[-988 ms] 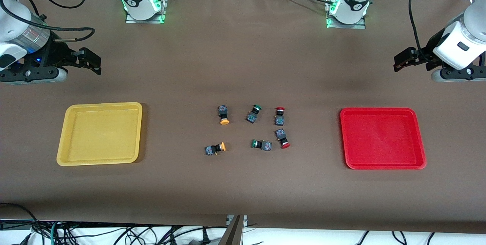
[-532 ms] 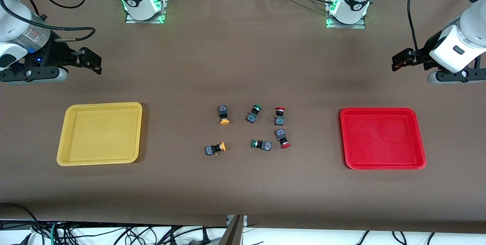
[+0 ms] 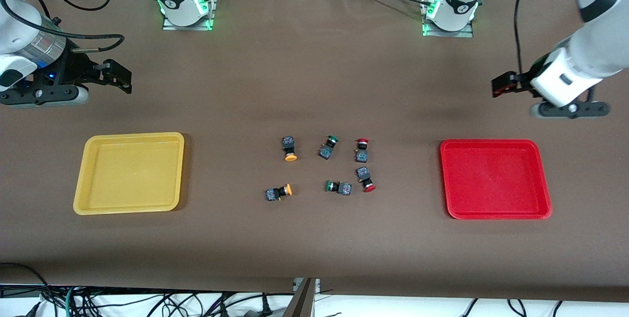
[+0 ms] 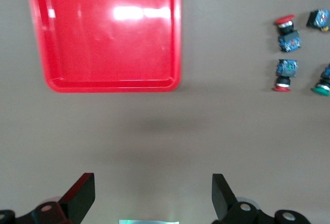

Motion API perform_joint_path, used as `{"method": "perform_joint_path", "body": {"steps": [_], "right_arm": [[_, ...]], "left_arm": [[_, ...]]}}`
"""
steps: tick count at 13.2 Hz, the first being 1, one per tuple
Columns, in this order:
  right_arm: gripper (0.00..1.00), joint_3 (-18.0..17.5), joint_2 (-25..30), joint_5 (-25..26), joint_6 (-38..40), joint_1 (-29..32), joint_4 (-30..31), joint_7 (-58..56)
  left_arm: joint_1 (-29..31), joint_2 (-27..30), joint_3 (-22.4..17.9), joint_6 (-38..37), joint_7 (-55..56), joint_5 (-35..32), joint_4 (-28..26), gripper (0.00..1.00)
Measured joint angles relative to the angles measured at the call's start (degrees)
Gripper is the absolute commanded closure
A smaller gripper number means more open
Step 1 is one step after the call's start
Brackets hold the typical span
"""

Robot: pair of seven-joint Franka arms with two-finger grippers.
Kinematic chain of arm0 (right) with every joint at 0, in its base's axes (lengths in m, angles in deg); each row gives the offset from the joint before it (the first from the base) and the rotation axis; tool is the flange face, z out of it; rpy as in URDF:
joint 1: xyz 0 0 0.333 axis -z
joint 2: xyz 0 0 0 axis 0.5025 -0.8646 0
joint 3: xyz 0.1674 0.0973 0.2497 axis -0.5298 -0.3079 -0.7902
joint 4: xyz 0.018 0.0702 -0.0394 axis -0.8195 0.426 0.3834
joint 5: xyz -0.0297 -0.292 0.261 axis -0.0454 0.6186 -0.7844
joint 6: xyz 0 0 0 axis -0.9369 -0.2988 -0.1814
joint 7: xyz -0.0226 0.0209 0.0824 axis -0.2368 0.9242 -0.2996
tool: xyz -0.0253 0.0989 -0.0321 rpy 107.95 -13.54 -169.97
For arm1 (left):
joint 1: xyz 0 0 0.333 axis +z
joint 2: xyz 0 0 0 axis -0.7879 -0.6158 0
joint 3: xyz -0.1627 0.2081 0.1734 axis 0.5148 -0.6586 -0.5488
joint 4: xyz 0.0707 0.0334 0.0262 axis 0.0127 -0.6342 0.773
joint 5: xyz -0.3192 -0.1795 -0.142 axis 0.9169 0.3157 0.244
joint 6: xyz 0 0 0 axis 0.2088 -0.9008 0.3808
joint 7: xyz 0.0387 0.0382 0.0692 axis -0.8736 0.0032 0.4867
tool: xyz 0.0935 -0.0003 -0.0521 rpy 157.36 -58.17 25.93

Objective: Place red and yellow buttons in trays

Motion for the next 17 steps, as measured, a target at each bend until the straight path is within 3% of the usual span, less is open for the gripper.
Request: {"method": "perform_joint_path", "body": {"steps": [9, 14, 17], "right_arm": [[0.00, -0.1, -0.1, 0.0, 0.6, 0.0, 0.1, 0.1], [0.00, -0.9, -1.0, -1.3, 0.6, -1.1, 0.3, 1.6], [0.00, -1.1, -3.5, -1.7, -0.9, -3.5, 0.4, 4.1]], "left_arm": [[-15.1, -19.6, 0.4, 24.2, 22.9, 0.4, 1.4, 0.00], [-20.3, -30.5, 0.4, 26.9, 34.0, 0.4, 10.6, 0.00], [-22.1, -34.8, 0.4, 32.6, 36.9, 0.4, 12.9, 0.00]]}}
